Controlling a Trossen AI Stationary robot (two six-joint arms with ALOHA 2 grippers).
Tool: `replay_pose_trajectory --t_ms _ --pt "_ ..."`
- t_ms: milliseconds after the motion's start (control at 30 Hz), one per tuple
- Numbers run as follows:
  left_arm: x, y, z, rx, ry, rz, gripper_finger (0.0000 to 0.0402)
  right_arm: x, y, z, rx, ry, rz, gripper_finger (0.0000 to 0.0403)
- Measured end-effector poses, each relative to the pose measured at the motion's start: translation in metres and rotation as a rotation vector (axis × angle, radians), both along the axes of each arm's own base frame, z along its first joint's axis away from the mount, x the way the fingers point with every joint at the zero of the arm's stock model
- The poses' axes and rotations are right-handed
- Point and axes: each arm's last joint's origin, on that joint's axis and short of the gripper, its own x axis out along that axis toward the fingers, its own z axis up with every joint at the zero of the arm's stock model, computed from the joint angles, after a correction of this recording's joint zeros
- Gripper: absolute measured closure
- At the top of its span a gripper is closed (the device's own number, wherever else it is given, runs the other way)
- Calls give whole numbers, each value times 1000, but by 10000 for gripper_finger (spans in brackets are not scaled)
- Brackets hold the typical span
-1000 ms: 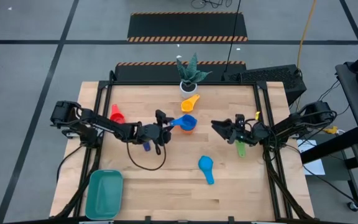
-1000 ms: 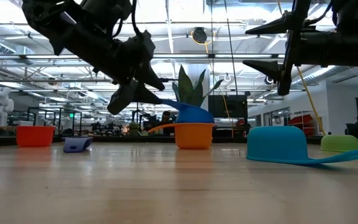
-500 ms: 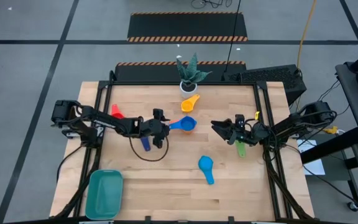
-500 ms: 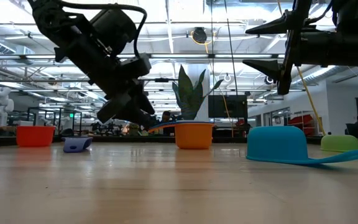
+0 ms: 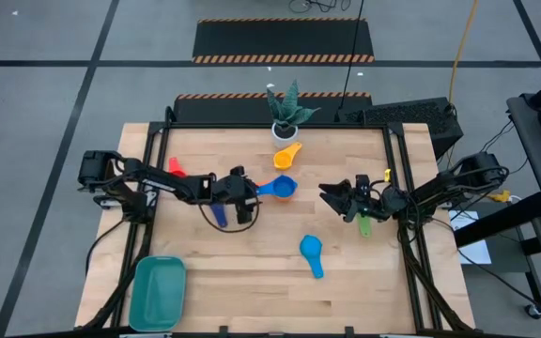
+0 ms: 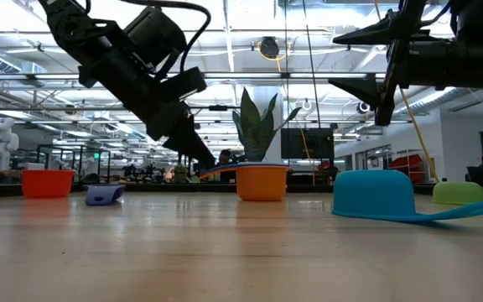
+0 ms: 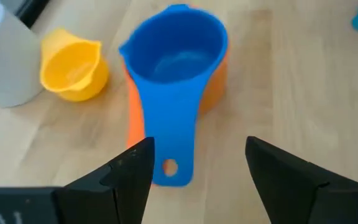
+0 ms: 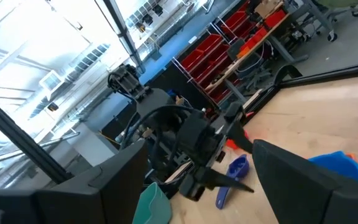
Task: Nest measuring cups in basket
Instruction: Stack the blue measuring cup on the orange measuring cup
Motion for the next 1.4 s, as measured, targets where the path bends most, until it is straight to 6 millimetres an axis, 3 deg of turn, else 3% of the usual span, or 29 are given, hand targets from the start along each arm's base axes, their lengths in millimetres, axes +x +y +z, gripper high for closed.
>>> replay_pose_trajectory --t_ms 200,367,467,700,1000,1167,1400 --pt "-1 13 1 48 -4 98 87 0 0 0 -21 10 -4 119" --pt "-1 22 1 -72 -26 14 18 0 0 0 -24 11 -1 119" --pt "-2 26 1 -78 -26 0 4 0 0 0 -24 11 -1 119" --pt "-5 39 1 -97 -31 4 28 0 0 -1 -27 13 -2 119" --pt "6 41 -34 -106 14 -10 53 0 1 0 -28 4 19 119" --pt "11 42 -39 -91 -14 -34 60 0 1 0 -31 5 24 119" --pt "11 41 -40 -94 1 -56 131 0 1 0 -39 10 23 119"
